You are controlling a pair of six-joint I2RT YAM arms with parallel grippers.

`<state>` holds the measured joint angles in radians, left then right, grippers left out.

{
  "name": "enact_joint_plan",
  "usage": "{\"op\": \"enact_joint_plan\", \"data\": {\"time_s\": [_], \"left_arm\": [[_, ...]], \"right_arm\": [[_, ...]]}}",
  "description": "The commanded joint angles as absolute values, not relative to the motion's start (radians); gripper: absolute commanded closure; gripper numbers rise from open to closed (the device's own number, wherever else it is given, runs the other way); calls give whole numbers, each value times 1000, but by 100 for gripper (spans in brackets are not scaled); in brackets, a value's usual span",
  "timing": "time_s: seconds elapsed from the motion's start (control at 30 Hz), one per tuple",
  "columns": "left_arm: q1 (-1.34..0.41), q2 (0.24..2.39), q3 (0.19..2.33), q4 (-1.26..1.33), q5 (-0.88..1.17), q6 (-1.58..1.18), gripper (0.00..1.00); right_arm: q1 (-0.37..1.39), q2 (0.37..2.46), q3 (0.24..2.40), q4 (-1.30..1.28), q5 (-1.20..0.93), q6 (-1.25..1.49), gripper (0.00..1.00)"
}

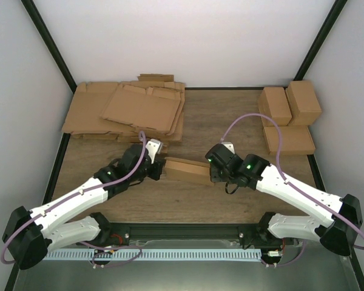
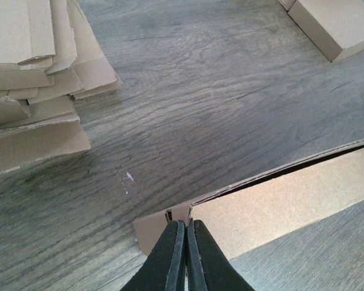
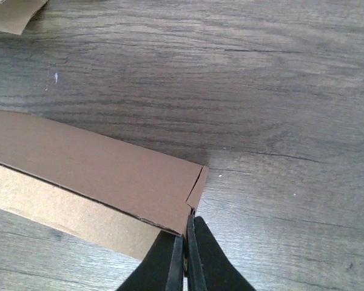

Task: Fold the paper box

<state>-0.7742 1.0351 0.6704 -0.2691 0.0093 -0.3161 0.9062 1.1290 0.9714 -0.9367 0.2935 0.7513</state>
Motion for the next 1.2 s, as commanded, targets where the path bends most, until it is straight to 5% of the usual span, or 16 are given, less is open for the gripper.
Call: {"op": "enact_joint_plan", "data": {"time_s": [0.0, 1.17], "left_arm": [[-803, 1014, 677, -211, -28, -394, 96], [-880, 995, 620, -178, -134, -444, 96]], "right_arm": [[902, 1125, 1007, -895, 290, 861, 99], [902, 1128, 954, -888, 283, 815, 99]]}}
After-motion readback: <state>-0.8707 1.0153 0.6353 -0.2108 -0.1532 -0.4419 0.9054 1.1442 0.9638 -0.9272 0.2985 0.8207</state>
